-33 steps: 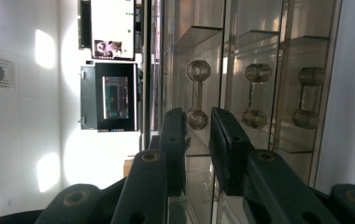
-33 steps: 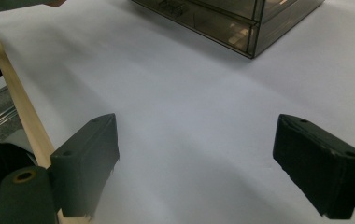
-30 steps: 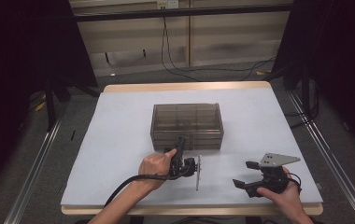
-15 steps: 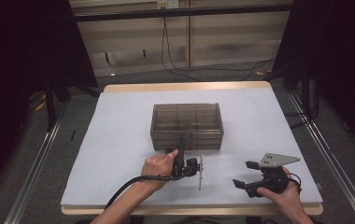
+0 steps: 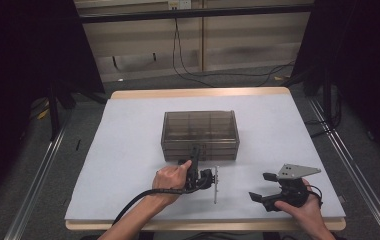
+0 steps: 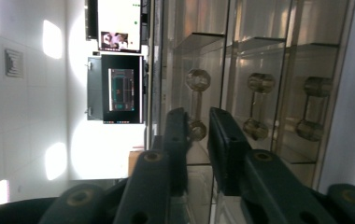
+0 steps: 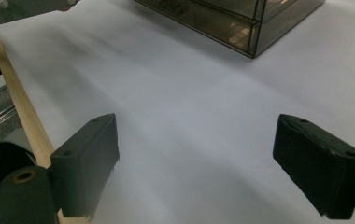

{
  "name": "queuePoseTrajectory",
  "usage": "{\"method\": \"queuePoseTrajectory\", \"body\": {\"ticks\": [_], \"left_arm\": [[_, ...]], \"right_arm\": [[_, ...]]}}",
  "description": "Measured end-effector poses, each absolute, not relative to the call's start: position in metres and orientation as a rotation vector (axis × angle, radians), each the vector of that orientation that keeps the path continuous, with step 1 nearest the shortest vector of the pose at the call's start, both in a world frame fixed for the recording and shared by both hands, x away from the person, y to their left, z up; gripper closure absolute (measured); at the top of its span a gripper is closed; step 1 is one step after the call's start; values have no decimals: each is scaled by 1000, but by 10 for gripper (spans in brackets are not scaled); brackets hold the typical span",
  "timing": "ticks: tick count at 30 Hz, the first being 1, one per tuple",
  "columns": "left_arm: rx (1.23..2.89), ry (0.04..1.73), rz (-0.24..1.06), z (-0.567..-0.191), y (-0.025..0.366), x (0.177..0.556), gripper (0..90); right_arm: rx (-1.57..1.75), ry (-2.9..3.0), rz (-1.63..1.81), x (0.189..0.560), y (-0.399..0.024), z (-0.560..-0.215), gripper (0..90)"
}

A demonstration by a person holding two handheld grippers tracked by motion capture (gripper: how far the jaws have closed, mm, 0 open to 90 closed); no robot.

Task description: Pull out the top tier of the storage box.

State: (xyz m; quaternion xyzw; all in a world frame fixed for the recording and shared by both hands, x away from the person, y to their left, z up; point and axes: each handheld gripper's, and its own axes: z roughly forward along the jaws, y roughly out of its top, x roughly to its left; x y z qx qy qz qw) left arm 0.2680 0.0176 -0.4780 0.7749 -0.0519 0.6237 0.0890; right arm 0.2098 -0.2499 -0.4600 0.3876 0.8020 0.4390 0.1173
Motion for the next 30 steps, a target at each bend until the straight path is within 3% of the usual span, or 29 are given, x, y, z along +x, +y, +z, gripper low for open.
{"method": "queuePoseTrajectory", "body": {"ticks": [5,30], "left_arm": [[2312,-146,1832,-475,18,268,803],[2300,-174,1822,-475,23,259,806]], "right_arm": [[1134,2347,1287,209,-250,-460,145],[1134,2350,1287,210,-250,-460,144]]}}
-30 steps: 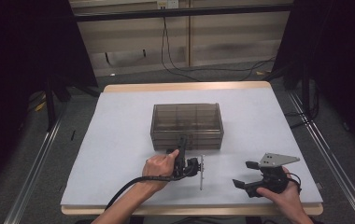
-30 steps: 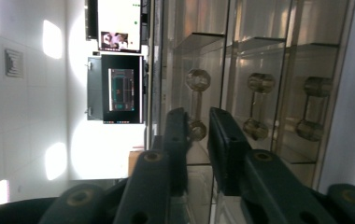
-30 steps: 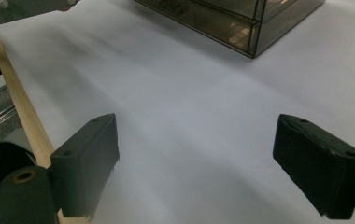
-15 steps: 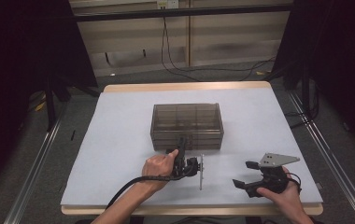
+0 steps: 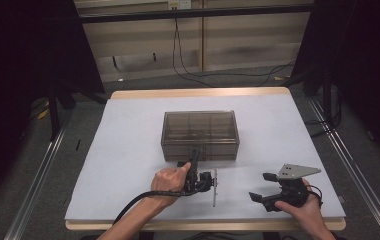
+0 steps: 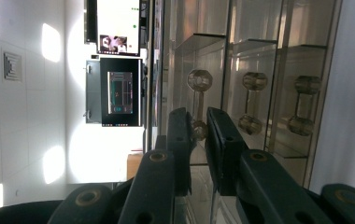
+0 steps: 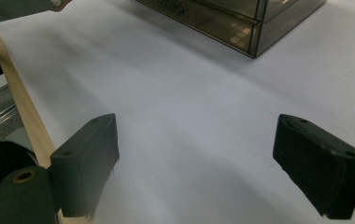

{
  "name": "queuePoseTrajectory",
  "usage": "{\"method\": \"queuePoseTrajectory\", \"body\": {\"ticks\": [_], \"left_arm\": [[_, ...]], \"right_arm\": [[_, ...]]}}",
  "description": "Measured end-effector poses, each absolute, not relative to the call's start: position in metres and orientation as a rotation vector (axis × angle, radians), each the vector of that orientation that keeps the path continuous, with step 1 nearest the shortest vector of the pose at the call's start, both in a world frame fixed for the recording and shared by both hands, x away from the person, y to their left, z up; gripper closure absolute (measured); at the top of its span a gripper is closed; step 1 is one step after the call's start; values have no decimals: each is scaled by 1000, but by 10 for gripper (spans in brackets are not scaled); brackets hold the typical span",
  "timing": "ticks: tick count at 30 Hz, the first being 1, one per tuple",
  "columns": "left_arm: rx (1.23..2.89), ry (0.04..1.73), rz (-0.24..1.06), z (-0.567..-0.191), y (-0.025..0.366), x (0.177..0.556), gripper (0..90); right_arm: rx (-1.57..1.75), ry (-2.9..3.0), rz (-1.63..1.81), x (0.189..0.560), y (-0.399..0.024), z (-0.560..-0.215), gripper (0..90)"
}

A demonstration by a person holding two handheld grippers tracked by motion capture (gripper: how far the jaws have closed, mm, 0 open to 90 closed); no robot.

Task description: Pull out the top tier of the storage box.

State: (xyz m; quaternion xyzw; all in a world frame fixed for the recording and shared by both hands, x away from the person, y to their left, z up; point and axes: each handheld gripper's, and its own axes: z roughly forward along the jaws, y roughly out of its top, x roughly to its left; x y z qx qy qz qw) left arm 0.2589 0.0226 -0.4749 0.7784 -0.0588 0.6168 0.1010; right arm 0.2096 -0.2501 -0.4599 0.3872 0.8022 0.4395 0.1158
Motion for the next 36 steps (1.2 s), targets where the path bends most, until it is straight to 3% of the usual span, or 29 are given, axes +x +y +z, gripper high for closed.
{"method": "queuePoseTrajectory", "body": {"ticks": [29,36], "left_arm": [[2286,-215,1816,-472,27,244,804],[2304,-182,1733,-469,32,243,759]], "right_arm": [[1132,2349,1290,209,-250,-460,144],[1119,2355,1284,208,-250,-459,142]]}}
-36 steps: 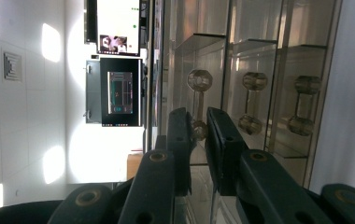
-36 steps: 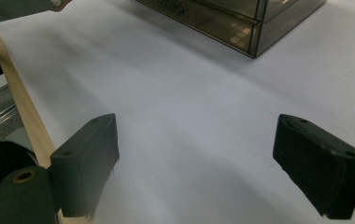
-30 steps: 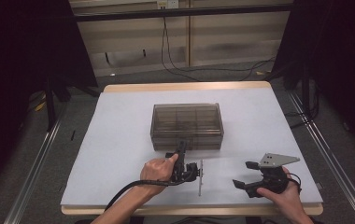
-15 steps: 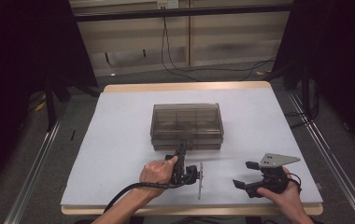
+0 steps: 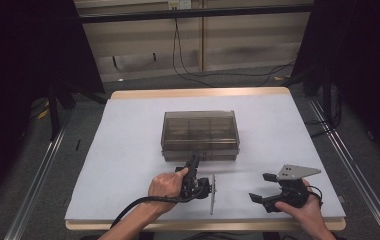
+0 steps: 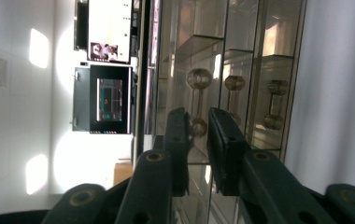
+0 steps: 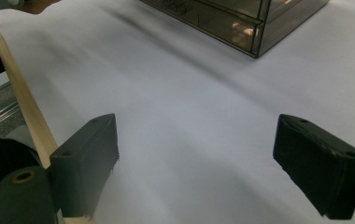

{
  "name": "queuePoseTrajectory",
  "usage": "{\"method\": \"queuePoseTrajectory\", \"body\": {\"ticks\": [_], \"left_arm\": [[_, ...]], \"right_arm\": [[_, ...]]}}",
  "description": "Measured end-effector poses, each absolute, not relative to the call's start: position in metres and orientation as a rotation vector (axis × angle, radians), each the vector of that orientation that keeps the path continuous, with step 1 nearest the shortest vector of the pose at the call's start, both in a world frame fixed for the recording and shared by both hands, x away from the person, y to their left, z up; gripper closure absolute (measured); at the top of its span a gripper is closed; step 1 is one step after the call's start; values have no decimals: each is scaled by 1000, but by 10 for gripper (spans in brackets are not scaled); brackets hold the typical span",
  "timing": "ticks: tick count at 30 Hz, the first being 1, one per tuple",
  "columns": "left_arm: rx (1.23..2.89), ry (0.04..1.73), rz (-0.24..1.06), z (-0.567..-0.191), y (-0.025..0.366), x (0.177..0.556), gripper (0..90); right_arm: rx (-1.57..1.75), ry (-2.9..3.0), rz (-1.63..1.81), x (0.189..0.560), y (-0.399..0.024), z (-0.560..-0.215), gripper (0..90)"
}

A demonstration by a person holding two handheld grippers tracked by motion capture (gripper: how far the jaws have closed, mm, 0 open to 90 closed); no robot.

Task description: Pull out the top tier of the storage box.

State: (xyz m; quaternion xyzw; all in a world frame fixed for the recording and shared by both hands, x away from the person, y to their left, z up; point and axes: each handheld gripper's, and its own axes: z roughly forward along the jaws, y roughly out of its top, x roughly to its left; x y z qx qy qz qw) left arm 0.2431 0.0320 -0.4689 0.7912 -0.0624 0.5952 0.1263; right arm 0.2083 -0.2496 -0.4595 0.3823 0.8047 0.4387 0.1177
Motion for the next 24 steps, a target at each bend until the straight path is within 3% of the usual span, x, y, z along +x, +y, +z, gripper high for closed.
{"method": "queuePoseTrajectory", "body": {"ticks": [4,7,10,12,14,16,20,24], "left_arm": [[2298,-171,1693,-466,32,242,703],[2294,-124,1585,-458,34,242,650],[2303,-53,1387,-447,38,244,603],[2297,-31,1344,-445,40,245,574],[2275,-22,1176,-440,44,247,559],[2257,-19,1141,-435,46,248,547],[2237,13,888,-427,53,255,512],[2223,28,750,-421,57,260,504]], "right_arm": [[1121,2354,1286,208,-250,-459,140],[1125,2349,1288,208,-250,-459,137],[1126,2349,1288,209,-250,-459,136],[1123,2350,1290,208,-250,-459,135],[1124,2350,1290,208,-250,-459,135],[1123,2350,1291,208,-250,-459,135],[1124,2352,1291,208,-250,-459,135],[1122,2350,1291,208,-250,-459,134]]}}
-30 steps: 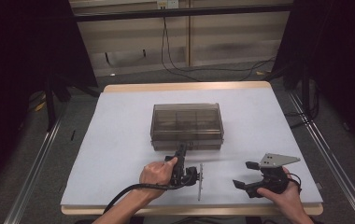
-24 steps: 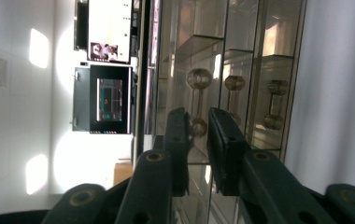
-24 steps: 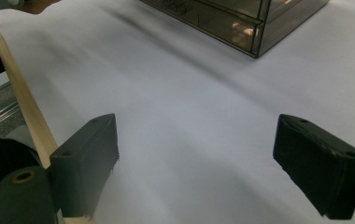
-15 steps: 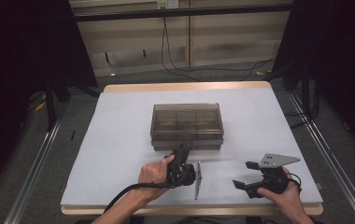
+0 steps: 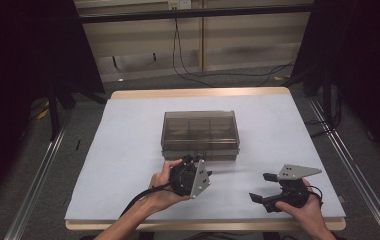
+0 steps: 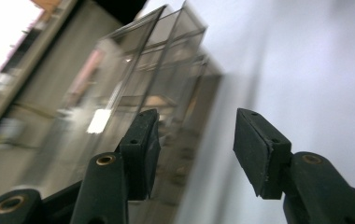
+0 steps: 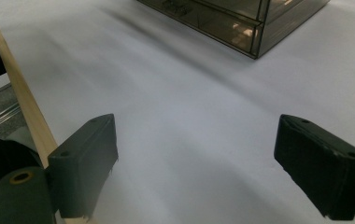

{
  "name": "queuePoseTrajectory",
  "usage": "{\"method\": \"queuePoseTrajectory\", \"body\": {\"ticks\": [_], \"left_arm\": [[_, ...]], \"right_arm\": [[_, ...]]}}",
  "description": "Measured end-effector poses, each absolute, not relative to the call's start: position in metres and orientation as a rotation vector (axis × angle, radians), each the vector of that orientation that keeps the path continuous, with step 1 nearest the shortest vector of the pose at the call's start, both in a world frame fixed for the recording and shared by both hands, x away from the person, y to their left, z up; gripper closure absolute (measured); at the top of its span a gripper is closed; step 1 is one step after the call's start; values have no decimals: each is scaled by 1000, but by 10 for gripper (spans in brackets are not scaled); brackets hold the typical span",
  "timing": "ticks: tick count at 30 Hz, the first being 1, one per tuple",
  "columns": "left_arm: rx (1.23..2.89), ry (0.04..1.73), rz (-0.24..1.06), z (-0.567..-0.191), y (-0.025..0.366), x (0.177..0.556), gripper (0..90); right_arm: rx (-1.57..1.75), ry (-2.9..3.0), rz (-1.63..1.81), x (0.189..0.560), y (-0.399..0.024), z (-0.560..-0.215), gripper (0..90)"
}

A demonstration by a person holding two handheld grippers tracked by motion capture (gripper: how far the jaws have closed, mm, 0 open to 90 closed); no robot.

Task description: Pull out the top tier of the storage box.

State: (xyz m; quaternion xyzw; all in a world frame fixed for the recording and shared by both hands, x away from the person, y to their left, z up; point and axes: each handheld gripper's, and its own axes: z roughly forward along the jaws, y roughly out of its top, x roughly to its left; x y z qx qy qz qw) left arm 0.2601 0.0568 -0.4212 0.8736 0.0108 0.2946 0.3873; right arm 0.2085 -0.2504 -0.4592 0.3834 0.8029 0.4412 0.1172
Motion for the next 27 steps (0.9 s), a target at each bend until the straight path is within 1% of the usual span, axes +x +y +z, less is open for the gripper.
{"method": "queuePoseTrajectory", "body": {"ticks": [3,9,11,13,17,20,21,22,27], "left_arm": [[2206,74,635,-416,61,266,504],[2154,156,504,-406,73,277,510],[2155,146,488,-402,77,282,503],[2158,153,499,-399,80,284,502],[2160,157,444,-392,87,293,499],[2159,162,447,-388,88,296,495],[2155,175,449,-386,88,297,461],[2152,181,448,-384,89,299,458],[2147,208,424,-371,91,310,467]], "right_arm": [[1128,2353,1291,209,-250,-459,125],[1129,2359,1292,209,-250,-460,125],[1129,2360,1293,209,-250,-460,125],[1128,2360,1293,209,-250,-460,125],[1139,2349,1293,210,-251,-460,119],[1140,2347,1292,210,-251,-460,118],[1140,2346,1294,211,-250,-460,117],[1143,2347,1295,211,-250,-460,115],[1148,2347,1296,211,-251,-460,110]]}}
